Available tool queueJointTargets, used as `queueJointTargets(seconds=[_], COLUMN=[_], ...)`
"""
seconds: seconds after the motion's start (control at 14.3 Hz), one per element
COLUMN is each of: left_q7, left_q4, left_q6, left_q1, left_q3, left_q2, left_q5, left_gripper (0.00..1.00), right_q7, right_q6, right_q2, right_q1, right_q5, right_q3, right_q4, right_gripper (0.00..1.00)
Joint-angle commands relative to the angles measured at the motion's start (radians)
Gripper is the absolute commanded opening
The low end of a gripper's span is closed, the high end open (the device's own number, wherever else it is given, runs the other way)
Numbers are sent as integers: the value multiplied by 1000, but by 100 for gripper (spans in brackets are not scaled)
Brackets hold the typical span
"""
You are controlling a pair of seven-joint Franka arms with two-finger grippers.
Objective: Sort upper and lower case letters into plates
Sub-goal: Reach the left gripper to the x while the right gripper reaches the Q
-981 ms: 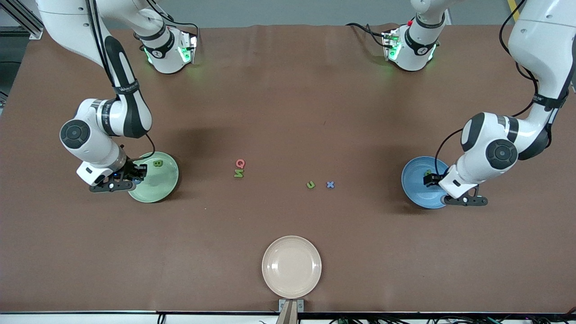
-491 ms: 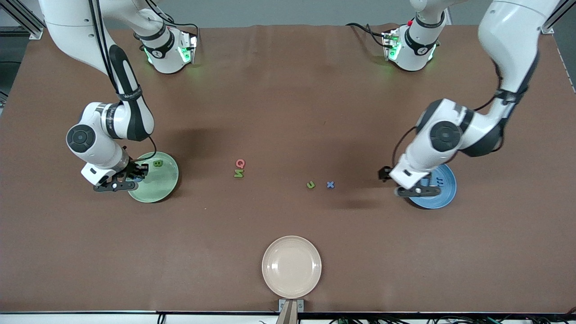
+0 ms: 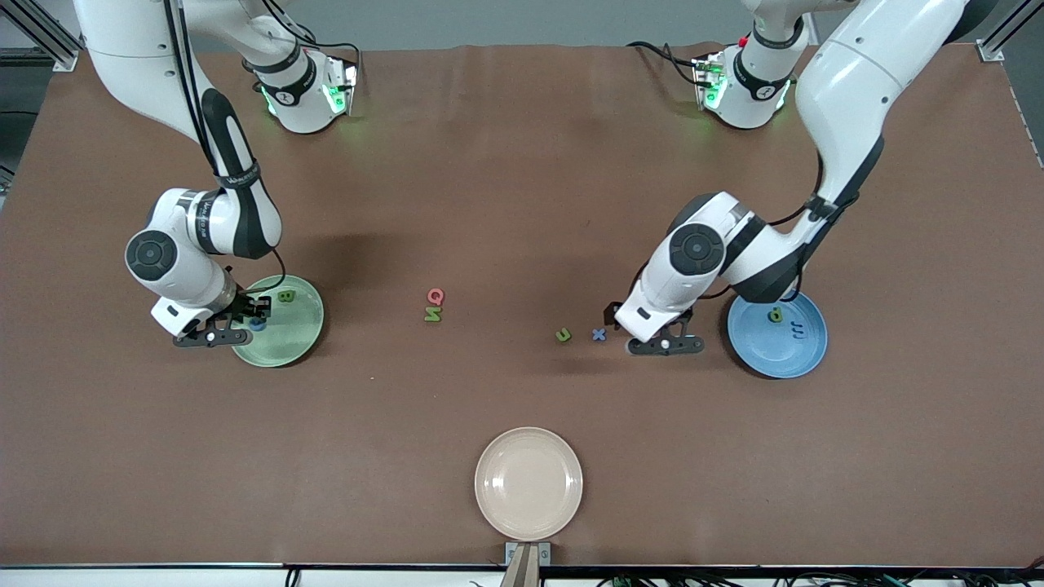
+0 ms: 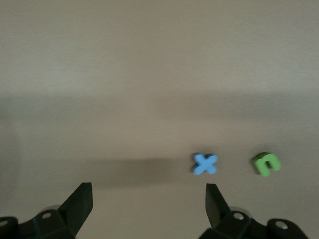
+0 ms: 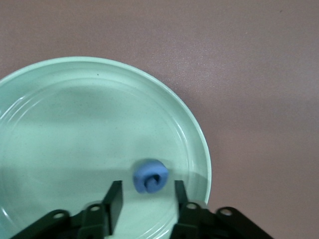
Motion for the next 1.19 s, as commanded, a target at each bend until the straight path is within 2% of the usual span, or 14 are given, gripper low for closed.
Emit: queueJointTargets(seconds=[0.0,0.14,0.35,0.7,0.91,1.12], left_q7=[-8,-8,-8,-6,-4,-4], left_q4=[98,127,173,179,179,178], left_q6=[-16,-12,-9,-7,-6,-3], left_q1=[-68,-127,-183,-189,-189,-189], left_q3=[28,70,108,108,110,110], left_q2=[77,101,145,170,171,177], left_q5=[23,20,14,24,24,24], left_gripper=[100,100,99,92,79,74], right_q7=[-3,11,104,401,512,661], right_q6=[-17,-72,-189,-183,-138,-83], right_q2=[-10,-27,-44,-42,-39,-15], right_q1=[-13,-2,68,234,373,484], right_q5=[10,12,90,101,246,267], right_q3=[14,14,17,22,37,36], right_q4=[4,22,79,102,103,120], right_gripper=[100,100,100,100,100,100])
